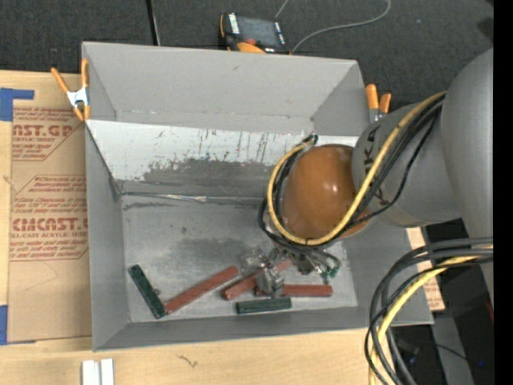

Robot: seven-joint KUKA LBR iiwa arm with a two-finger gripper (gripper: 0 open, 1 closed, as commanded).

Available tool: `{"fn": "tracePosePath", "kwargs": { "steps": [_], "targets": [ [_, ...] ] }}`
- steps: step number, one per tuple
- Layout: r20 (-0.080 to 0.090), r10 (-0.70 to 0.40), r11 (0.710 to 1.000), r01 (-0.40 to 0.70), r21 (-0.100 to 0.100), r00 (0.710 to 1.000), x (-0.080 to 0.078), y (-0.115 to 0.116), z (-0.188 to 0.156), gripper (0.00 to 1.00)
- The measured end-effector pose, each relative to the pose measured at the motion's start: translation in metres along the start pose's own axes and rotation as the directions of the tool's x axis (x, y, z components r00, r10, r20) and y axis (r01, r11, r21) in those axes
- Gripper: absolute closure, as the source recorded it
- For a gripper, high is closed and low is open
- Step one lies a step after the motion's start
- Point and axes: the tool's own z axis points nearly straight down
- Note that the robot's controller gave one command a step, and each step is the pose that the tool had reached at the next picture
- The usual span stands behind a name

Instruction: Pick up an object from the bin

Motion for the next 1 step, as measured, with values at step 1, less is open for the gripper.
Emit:
{"fn": "tracePosePath", "kwargs": {
  "steps": [1],
  "targets": [
    [0.006, -0.024, 1.000, 0.024, 0.004, 1.000, -0.0152, 0.0056, -0.1584, 1.00]
  ]
}}
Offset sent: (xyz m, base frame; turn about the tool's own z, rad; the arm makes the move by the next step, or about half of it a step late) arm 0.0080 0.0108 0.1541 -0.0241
